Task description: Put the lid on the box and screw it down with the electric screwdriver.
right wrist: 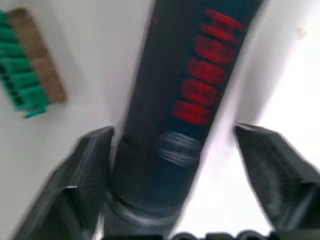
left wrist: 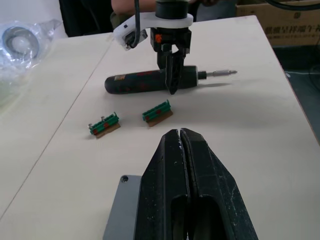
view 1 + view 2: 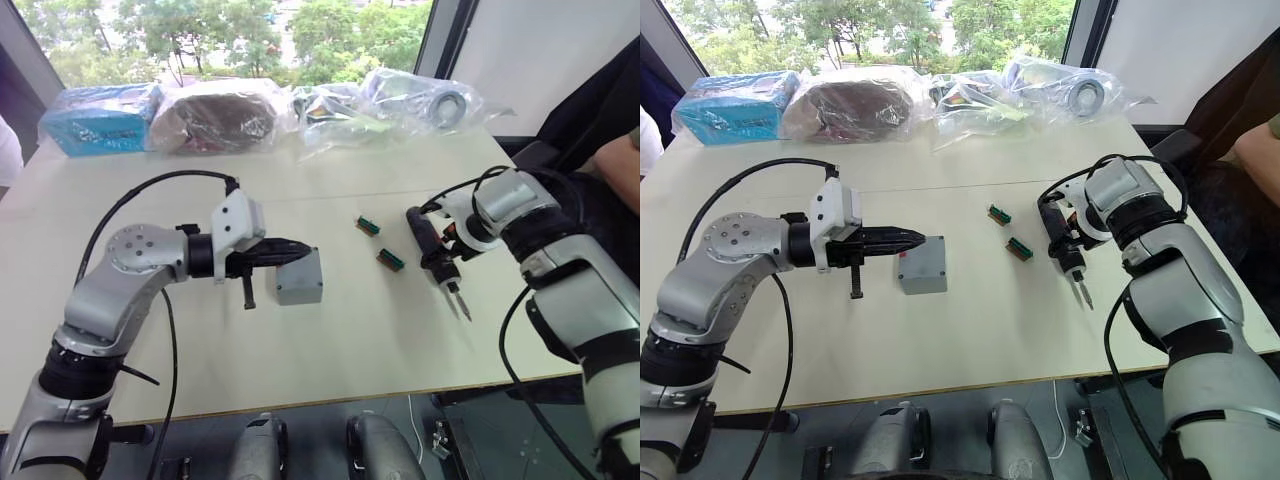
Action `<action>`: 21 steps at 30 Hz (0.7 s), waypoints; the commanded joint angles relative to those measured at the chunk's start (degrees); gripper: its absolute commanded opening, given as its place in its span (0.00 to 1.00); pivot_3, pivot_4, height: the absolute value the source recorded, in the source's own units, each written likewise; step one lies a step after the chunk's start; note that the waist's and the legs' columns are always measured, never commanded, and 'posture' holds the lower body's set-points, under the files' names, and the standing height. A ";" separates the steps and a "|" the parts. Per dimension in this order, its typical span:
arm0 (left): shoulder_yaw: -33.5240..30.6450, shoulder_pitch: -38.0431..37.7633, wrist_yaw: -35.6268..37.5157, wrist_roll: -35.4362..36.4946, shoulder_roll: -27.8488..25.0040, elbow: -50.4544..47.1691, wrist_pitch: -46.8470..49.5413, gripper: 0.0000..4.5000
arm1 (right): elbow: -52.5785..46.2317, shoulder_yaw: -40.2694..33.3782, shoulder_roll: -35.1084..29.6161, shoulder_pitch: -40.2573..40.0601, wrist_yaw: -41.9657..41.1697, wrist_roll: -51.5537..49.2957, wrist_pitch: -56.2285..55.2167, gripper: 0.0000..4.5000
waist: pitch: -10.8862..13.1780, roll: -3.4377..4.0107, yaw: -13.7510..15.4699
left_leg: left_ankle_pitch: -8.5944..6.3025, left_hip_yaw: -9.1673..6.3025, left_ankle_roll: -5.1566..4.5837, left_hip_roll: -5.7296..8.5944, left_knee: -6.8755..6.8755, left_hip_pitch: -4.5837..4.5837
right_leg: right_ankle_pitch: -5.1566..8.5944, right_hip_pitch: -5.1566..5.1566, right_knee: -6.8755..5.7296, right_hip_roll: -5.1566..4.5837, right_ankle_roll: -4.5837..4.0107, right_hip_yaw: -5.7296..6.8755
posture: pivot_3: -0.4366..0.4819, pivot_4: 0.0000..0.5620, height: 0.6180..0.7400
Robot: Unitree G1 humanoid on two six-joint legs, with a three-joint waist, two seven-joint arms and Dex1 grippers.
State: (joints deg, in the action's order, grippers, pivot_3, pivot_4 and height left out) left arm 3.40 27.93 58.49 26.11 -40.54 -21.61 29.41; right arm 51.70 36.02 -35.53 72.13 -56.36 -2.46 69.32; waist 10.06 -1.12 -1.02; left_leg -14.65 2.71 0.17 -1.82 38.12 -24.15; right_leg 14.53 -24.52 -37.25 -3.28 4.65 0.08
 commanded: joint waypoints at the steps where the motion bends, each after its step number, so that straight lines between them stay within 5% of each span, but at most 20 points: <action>1: 0.07 -0.01 -0.19 -0.80 -0.15 -0.50 -1.62 0.00 | 1.45 -1.70 1.66 0.97 -0.72 1.50 -1.17 0.46 | 0.00 0.00 -0.10 | 0.00 0.00 0.00 -0.01 0.00 0.00 | 0.00 0.00 -0.01 0.01 0.00 0.00 | 0.48 0.27 1.00; 7: -0.09 -0.10 1.09 -1.00 -0.76 1.43 -2.24 0.00 | -2.34 -5.81 0.38 3.21 1.32 3.21 0.08 0.38 | 0.04 0.07 -0.15 | 0.00 0.02 0.00 -0.03 -0.01 0.03 | -0.01 -0.01 -0.02 0.03 -0.01 -0.02 | 0.48 0.27 1.00; 13: 0.25 0.99 3.88 -3.32 -2.33 7.54 -4.52 0.00 | -33.87 -21.17 -1.96 -3.71 4.97 -3.04 -1.67 0.38 | 0.27 0.44 0.04 | 0.01 0.05 0.01 -0.01 -0.05 -0.35 | -0.01 -0.53 -0.26 0.03 0.00 -0.11 | 0.48 0.27 1.00; 17: 2.04 1.83 5.16 -5.47 -2.95 9.74 -5.60 0.00 | -50.06 -38.33 7.37 -9.84 13.21 -9.73 -5.26 0.38 | 0.27 0.44 0.07 | 0.00 0.04 0.01 -0.08 -0.19 -0.34 | 0.00 -0.56 -0.22 0.13 -0.02 -0.11 | 0.48 0.27 1.00; 21: 3.10 1.86 6.34 -6.31 -3.12 11.50 -5.90 0.00 | -61.04 -46.44 19.15 -16.17 21.41 -14.45 -17.52 0.38 | 0.24 0.39 0.47 | 0.02 0.05 0.03 -0.04 -0.11 -0.35 | -0.02 -0.49 -0.24 0.04 0.00 -0.08 | 0.48 0.27 1.00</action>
State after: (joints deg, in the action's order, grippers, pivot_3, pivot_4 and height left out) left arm 6.17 29.07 64.25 20.40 -43.12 -10.48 24.42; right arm -2.46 -4.89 -19.32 56.01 -38.75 -13.88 58.65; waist 10.30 -0.73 -0.55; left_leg -14.63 2.73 0.20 -1.85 38.04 -24.49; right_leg 14.51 -24.93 -37.45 -3.26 4.65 0.06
